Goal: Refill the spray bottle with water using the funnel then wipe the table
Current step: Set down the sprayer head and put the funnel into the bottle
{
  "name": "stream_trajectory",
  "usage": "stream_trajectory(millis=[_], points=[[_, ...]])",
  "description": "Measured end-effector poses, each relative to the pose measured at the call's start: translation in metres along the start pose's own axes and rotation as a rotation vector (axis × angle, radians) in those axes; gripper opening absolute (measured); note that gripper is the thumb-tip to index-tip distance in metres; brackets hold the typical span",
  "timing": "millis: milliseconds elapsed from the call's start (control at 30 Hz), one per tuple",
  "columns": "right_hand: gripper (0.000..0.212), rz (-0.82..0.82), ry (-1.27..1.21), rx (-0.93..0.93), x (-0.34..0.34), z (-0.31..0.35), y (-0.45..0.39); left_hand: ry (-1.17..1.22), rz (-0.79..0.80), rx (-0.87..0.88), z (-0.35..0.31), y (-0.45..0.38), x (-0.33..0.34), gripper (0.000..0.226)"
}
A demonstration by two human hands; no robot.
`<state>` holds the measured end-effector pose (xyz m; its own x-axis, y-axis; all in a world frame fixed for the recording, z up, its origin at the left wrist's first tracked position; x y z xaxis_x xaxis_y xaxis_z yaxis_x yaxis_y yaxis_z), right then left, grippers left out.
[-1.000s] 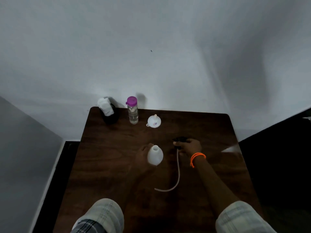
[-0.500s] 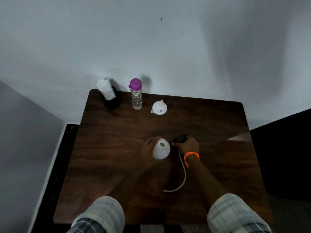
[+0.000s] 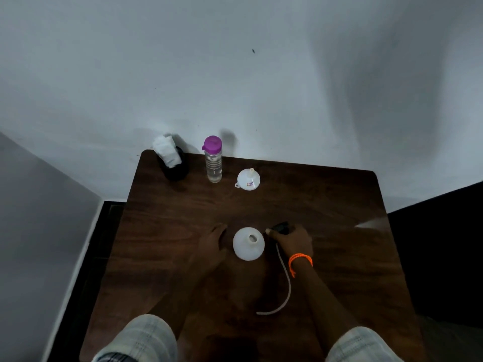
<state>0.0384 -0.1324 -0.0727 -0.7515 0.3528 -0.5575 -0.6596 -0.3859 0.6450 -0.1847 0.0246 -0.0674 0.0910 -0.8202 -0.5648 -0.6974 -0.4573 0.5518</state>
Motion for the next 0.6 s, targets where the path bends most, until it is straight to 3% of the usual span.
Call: stream_trajectory(millis=[233,367,467,600], points=[[0.036,-0.014,0.040,-0.166,-0.006,0.060,-0.027,0.206,-0.036,-0.060,-0.020,-0.049,-0.039,0.051],[0.036,0.026,-0.027,-0.213,0.004,0.088,-0.058,0.217,-0.010,-0.033,-0.033,-0.085,-0.048,0.052],[0.038,0.092,-0.107,-0.228,0.015,0.100,-0.090,0.135,-0.086,0.070,-0.051,-0.103,-0.060,0.042],[0.045,0.194,-0.134,-0.270,0.026,0.123,-0.111,0.099,-0.176,0.067,-0.039,-0.147,-0.065,0.038]])
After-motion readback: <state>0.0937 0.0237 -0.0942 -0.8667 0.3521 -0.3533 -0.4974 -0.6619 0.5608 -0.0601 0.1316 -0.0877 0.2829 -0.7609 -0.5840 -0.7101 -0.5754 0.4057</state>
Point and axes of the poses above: each hand's wrist, its own y-axis away from the middle knuckle, its own x-axis out of the palm, z = x × y, the point moved 5 cm from there along -y, towards the middle knuckle, and after that the axes turned 13 degrees about z, right-handed, at the moved point
